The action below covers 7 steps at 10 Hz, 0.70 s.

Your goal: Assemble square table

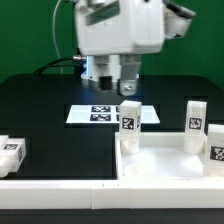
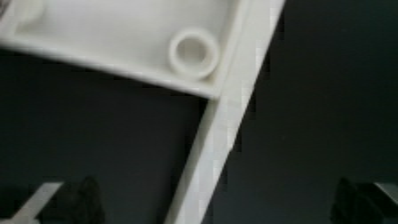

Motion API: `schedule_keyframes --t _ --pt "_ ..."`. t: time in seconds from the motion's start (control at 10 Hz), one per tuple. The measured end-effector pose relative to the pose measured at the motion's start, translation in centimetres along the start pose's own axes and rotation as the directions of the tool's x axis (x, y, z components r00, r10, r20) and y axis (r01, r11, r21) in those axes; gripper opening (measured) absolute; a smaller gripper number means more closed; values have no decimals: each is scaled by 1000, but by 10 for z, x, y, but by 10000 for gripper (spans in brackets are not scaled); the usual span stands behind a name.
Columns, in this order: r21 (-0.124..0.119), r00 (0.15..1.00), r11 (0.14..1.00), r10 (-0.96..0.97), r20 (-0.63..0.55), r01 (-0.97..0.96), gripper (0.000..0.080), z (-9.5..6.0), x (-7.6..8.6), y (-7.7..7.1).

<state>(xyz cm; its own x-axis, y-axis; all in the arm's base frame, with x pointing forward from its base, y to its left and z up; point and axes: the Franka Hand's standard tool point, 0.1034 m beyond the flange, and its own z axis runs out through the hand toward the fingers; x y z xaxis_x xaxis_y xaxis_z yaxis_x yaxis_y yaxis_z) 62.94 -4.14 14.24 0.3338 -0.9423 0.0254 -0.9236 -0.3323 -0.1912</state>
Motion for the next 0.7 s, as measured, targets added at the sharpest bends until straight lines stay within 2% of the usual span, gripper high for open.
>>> schedule_keyframes --t 0.1,0.5,0.6,0.7 --pt "1 998 998 -58 -11 58 649 2 7 4" --pt "-8 943 943 -333 -11 333 649 3 9 6" --pt "-12 903 903 -429 -11 429 649 12 21 17" --pt "-27 877 876 -481 4 481 649 26 39 35"
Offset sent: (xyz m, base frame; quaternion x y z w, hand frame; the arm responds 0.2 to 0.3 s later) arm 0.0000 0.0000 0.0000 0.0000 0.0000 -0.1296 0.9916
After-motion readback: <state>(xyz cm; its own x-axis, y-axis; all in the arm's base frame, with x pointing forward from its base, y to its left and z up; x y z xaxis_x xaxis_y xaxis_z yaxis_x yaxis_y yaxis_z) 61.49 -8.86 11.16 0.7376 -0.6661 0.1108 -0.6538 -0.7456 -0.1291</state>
